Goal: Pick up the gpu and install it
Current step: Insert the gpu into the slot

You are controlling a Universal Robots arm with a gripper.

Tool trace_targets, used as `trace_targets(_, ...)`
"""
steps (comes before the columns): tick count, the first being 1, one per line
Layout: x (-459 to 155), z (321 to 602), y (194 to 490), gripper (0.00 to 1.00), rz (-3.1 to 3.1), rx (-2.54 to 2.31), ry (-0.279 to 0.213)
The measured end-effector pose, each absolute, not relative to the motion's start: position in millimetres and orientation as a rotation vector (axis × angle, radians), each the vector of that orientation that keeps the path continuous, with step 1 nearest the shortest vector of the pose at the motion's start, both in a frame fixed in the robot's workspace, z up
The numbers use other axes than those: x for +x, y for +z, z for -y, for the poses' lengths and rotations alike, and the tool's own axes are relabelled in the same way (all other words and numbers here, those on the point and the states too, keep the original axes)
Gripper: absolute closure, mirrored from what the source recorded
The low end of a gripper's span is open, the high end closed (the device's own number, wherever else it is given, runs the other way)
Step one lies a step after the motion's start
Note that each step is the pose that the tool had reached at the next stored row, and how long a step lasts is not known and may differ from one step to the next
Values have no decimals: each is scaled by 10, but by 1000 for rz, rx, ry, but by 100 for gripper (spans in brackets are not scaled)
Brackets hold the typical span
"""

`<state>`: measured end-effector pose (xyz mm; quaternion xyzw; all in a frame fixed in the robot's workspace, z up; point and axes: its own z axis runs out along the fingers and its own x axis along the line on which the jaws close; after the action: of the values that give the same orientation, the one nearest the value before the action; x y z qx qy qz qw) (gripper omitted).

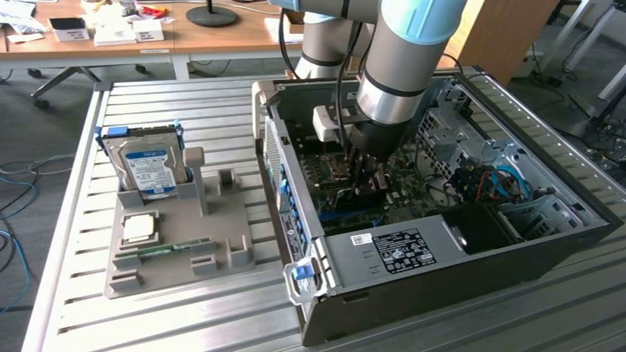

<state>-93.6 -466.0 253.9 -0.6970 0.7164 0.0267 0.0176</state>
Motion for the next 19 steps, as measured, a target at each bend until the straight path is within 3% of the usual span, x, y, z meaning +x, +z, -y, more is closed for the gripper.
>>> trace_targets(19, -940, 4660, 2514, 73, -2225, -2165, 83)
